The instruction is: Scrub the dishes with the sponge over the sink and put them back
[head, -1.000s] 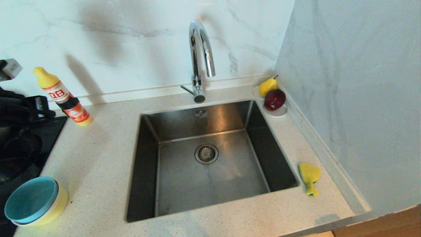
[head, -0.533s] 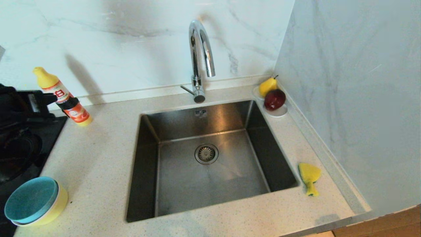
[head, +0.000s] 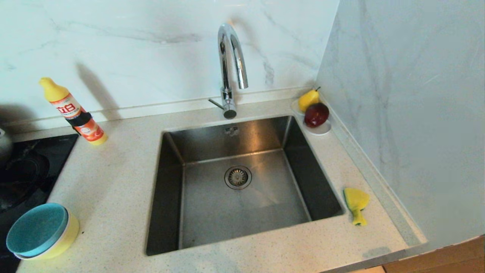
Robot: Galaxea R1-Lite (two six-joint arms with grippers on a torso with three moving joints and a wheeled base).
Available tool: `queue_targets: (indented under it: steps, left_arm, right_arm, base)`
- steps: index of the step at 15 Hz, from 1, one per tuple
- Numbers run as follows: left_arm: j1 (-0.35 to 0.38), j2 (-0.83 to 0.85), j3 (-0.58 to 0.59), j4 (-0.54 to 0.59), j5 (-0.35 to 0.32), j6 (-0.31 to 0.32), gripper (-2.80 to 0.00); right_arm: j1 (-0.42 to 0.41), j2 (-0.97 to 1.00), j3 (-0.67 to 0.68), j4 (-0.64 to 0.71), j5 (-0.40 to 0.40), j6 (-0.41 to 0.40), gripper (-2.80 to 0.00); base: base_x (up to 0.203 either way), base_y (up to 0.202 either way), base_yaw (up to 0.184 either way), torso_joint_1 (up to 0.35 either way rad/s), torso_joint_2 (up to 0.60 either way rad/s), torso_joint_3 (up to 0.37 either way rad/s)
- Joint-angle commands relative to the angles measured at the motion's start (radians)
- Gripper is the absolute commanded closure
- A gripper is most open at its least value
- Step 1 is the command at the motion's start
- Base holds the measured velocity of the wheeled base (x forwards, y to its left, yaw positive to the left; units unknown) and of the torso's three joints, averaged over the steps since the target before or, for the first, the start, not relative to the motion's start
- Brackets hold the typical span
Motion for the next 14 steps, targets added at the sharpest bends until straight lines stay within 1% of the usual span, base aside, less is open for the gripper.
queue_targets:
  steps: [1, 3, 4, 5, 6, 7, 8, 10, 12, 14]
  left_arm:
    - [0.000, -0.254, 0.132, 0.090, -0.015, 0.005, 0.00]
    - [-0.001, -0.261, 0.247, 0.087, 0.009, -0.003, 0.00]
    - [-0.001, -0.260, 0.304, 0.075, 0.023, 0.020, 0.00]
    - [0.000, -0.260, 0.365, 0.057, 0.031, 0.058, 0.00]
    - [0.000, -0.260, 0.419, 0.024, 0.043, 0.076, 0.00]
    - [-0.001, -0.261, 0.474, -0.034, 0.071, 0.069, 0.00]
    - [-0.001, -0.261, 0.505, -0.065, 0.117, 0.031, 0.00]
    - [-0.001, -0.259, 0.505, -0.001, 0.151, -0.022, 0.00]
    - [-0.001, -0.259, 0.504, -0.002, 0.151, 0.005, 0.00]
    - [-0.011, -0.260, 0.504, 0.021, 0.159, 0.065, 0.00]
  right_arm:
    - [0.000, 0.000, 0.000, 0.001, 0.000, 0.001, 0.00]
    - [0.000, -0.002, 0.000, 0.001, 0.000, 0.006, 0.00]
    - [0.000, 0.000, 0.000, 0.001, 0.000, 0.006, 0.00]
    - [0.000, 0.000, 0.000, 0.001, -0.001, 0.006, 0.00]
    - [0.000, 0.000, 0.000, 0.001, 0.000, 0.006, 0.00]
    - [0.000, -0.001, 0.000, 0.001, 0.000, 0.006, 0.00]
    - [0.000, -0.001, 0.000, 0.001, 0.000, 0.006, 0.00]
    - [0.000, -0.001, 0.000, 0.001, -0.001, 0.006, 0.00]
    - [0.000, 0.000, 0.000, 0.001, 0.000, 0.006, 0.00]
    - [0.000, 0.000, 0.000, 0.001, 0.000, 0.007, 0.00]
  base:
    - [0.000, 0.000, 0.000, 0.000, 0.00, 0.000]
    - [0.000, 0.000, 0.000, 0.000, 0.00, 0.000]
    - [0.000, 0.000, 0.000, 0.000, 0.00, 0.000]
    - [0.000, 0.000, 0.000, 0.000, 0.00, 0.000]
    - [0.000, 0.000, 0.000, 0.000, 0.00, 0.000]
    - [0.000, 0.000, 0.000, 0.000, 0.00, 0.000]
    - [0.000, 0.000, 0.000, 0.000, 0.00, 0.000]
    - [0.000, 0.000, 0.000, 0.000, 0.00, 0.000]
    - [0.000, 0.000, 0.000, 0.000, 0.00, 0.000]
    - [0.000, 0.000, 0.000, 0.000, 0.00, 0.000]
